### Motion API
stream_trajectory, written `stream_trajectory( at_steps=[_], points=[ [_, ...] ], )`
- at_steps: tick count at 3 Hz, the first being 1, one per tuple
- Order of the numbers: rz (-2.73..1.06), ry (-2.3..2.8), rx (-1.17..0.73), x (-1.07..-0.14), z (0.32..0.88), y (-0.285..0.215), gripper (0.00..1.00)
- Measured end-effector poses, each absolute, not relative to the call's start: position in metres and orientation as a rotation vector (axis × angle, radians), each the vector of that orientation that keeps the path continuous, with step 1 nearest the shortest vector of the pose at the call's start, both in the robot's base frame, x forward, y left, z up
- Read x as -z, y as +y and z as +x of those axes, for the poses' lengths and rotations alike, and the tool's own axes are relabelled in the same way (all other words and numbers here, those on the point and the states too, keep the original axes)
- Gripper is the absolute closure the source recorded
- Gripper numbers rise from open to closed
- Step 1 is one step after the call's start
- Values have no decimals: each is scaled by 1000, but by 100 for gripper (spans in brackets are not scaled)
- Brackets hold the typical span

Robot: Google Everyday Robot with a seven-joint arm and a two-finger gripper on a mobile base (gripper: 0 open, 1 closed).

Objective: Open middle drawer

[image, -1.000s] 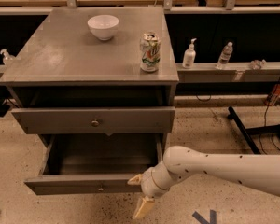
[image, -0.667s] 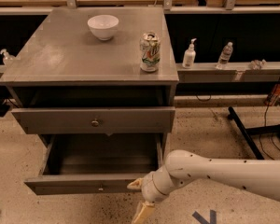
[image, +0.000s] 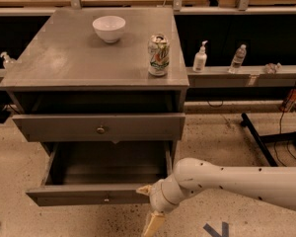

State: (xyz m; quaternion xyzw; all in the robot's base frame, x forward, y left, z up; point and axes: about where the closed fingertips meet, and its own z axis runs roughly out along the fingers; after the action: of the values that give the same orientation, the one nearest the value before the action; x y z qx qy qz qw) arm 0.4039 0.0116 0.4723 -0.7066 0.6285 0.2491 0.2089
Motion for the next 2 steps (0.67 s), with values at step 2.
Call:
stream_trajectory(
  at_steps=[2],
  points=[
    [-2010,1751,-516,-445,471,-4,22]
  ],
)
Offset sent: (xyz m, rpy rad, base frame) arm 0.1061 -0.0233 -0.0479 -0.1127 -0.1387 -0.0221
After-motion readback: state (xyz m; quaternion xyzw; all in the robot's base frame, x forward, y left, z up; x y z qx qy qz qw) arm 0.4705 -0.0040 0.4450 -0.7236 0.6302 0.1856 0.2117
